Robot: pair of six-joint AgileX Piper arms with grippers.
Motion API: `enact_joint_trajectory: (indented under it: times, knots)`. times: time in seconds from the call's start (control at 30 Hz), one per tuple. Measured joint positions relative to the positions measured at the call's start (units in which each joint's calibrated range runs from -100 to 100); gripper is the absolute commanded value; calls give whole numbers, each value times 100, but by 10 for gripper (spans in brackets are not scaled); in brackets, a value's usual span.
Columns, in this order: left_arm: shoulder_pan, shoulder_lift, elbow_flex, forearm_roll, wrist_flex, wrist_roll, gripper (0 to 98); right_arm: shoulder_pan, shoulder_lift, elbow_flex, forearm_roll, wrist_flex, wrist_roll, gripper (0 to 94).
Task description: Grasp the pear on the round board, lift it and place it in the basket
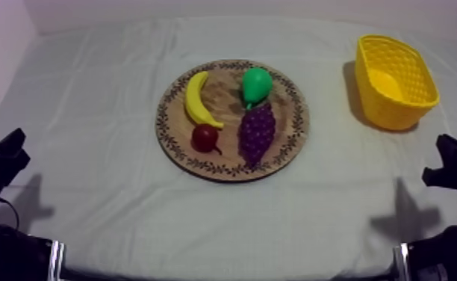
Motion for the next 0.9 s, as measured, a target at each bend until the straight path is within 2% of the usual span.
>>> enact_joint_trajectory:
  times: [0.13,0.37,0.57,0.77,0.9]
  knots:
    - [0,0,0,0,0,0,1,-20,274,-252,-105,-279,61,2]
    - [0,0,0,0,0,0,1,-25,1053,-1273,-267,-270,-67,2]
    - [0,0,0,0,0,0,1,-17,1933,-2440,-376,4,-198,2]
    - [0,0,0,0,0,0,1,-91,2982,-3824,-208,427,-652,2]
    - [0,0,0,0,0,0,1,-124,3664,-4768,-200,902,-932,2]
